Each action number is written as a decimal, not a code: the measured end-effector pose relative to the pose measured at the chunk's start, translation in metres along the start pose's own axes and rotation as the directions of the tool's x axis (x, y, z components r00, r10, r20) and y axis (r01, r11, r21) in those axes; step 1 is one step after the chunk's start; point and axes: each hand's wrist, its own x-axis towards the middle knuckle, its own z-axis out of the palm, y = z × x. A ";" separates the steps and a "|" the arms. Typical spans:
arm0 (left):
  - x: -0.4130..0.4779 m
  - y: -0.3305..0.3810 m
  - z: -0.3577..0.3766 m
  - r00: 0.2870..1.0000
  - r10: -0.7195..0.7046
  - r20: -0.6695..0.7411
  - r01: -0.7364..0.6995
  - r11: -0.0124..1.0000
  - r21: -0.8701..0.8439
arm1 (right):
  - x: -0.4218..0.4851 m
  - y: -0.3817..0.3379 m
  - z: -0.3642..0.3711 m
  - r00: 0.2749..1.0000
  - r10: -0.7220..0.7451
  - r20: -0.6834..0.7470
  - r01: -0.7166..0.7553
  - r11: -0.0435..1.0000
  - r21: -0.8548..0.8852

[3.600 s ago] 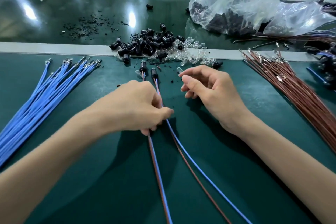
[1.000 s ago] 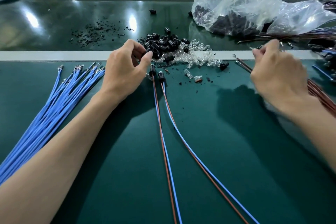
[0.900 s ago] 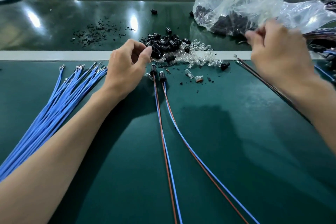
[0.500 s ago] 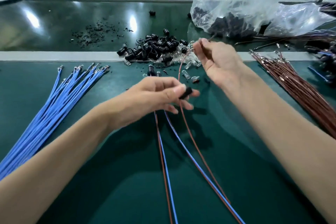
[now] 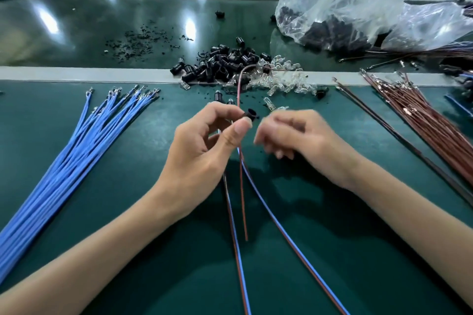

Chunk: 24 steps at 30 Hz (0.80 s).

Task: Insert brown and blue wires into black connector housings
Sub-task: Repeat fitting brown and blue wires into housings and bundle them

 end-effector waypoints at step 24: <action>0.006 -0.007 -0.001 1.000 0.004 -0.031 -0.002 0.999 0.053 | 0.008 0.011 0.000 0.935 -0.022 -0.354 0.212 0.834 0.509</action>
